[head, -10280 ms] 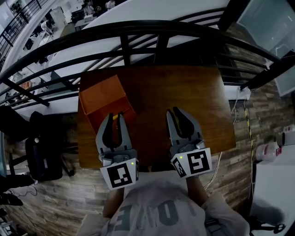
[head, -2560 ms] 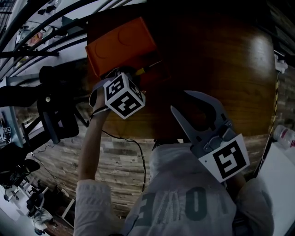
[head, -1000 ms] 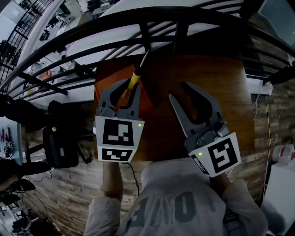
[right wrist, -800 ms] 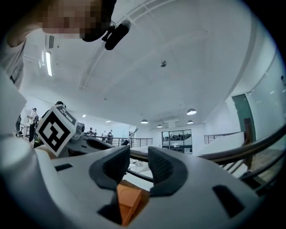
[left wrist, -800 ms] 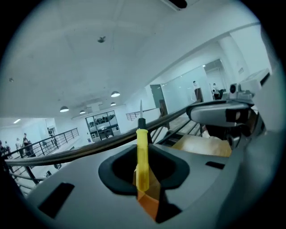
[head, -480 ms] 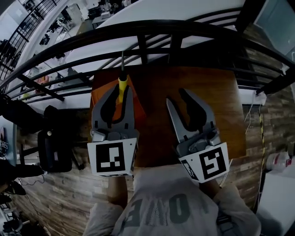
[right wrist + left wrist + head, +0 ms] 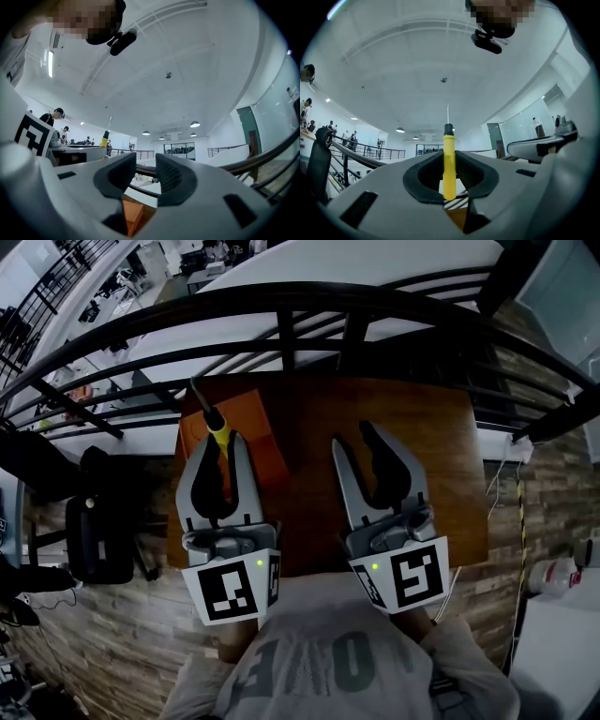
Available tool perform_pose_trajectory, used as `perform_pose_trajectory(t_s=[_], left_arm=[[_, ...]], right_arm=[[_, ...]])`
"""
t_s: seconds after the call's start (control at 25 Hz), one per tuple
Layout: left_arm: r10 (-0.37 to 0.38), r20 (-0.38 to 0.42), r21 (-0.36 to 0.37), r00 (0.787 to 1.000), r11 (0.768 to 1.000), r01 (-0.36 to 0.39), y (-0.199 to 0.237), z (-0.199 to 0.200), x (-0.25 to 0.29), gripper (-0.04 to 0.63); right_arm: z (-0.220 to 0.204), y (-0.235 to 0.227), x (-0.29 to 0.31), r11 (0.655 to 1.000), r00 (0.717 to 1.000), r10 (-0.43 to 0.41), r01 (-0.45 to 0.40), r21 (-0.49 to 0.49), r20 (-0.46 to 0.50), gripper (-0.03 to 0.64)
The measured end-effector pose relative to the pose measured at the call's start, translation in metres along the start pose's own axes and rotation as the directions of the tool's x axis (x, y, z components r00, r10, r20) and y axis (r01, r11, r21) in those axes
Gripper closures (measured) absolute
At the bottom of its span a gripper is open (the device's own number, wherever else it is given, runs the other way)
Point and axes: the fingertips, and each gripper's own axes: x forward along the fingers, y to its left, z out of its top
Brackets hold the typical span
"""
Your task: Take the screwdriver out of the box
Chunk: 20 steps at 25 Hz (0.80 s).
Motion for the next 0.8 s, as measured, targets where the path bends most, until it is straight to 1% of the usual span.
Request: perform_pose_trajectory(t_s=[0.16,0.4,0.6,0.8], left_arm=[[-0.011,-0.022,-0.017,1.0,1.0,0.01,-0.0031,-0.0093,-0.0016,0.512],[-0.011,0.0,-0.022,1.0,1.0,0.011,-0.004,-0.0068,-0.0051,0.512],[-0.009,0.005,-0.019,1.0,1.0,0.009,-0.003,-0.007,-0.0051,0.512],[0.003,-0.009,-0.007,1.0,1.0,-0.003,-0.0028,-0.0072,-0.0029,0.512]], right_arm=[[-0.0032,0.0021,0.0014,1.0,1.0,-0.004,0.004,-0.007,-0.013,0.492],[-0.0037,0.0002,-0.0018,1.0,1.0,-0.016,0.016,0.008,-0.011,0.492],[-0.0047,-0.0029,-0.0022,1.0,1.0,-0.02,0.021,0.01,-0.013,0.492],[-0.0038,-0.005,-0.0021,1.0,1.0,-0.013,0.013,0.016,-0.017,0.492]])
